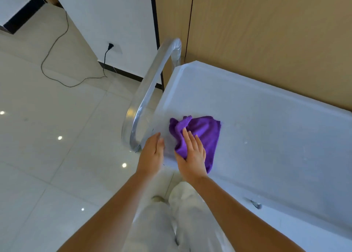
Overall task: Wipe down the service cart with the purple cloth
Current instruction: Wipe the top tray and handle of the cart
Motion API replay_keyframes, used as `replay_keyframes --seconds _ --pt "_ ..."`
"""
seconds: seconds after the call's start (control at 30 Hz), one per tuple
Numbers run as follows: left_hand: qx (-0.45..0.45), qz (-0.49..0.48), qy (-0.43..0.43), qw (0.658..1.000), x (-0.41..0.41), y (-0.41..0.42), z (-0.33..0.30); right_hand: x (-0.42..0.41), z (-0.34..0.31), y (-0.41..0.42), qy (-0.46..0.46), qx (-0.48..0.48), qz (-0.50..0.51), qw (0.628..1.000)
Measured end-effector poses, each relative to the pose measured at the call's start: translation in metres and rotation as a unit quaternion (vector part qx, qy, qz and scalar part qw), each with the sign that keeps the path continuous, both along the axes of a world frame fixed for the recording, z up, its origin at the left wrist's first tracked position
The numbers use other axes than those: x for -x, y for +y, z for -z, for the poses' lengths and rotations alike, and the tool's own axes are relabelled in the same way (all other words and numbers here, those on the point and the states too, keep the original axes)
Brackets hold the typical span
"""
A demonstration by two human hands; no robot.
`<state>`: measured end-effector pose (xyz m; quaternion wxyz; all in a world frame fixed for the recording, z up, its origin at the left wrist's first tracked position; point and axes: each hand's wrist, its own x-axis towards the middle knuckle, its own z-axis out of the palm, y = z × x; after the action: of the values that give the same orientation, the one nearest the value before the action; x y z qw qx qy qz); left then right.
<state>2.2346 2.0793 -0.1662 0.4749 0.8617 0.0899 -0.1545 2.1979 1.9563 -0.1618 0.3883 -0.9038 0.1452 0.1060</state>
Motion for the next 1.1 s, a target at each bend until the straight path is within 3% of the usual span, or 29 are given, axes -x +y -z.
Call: replay_keyframes --seconds 0.07,0.17,0.3,0.37,0.47,0.53,0.6,0.73,0.97,1.1 --pt "-0.011 0.005 -0.013 1.0 -0.004 0.005 0.014 -0.008 0.013 0.011 0.073 0.066 -0.087 0.991" --pt "-0.02 0.039 -0.06 0.997 -0.004 0.009 0.013 -0.009 0.012 0.013 0.111 0.16 -0.187 0.963" --pt "-0.035 0.054 -0.099 0.993 -0.019 0.015 0.021 0.002 0.019 0.013 0.055 0.167 -0.205 0.963" --pt "-0.053 0.057 -0.035 0.996 -0.028 0.01 0.019 0.01 0.026 0.023 0.026 0.159 -0.222 0.962" --pt "-0.089 0.046 0.09 0.991 -0.046 0.0 0.016 0.009 0.042 0.042 -0.036 0.209 -0.297 0.931" --pt "-0.055 -0.001 0.118 0.991 -0.055 -0.003 0.011 -0.005 0.049 0.045 -0.081 0.233 -0.331 0.911" --pt "-0.015 -0.037 0.137 0.99 -0.059 -0.004 0.006 -0.022 0.051 0.043 -0.105 0.246 -0.32 0.909" --pt "-0.017 -0.059 0.128 0.99 -0.065 -0.007 -0.003 -0.052 0.049 0.048 -0.071 0.275 -0.217 0.934" --pt "-0.186 0.077 0.022 0.979 -0.059 -0.008 0.005 -0.096 0.059 0.027 -0.024 0.309 -0.223 0.924" --pt "-0.237 0.09 0.027 0.967 -0.059 -0.009 0.015 -0.121 0.053 0.016 0.01 0.317 -0.222 0.922"
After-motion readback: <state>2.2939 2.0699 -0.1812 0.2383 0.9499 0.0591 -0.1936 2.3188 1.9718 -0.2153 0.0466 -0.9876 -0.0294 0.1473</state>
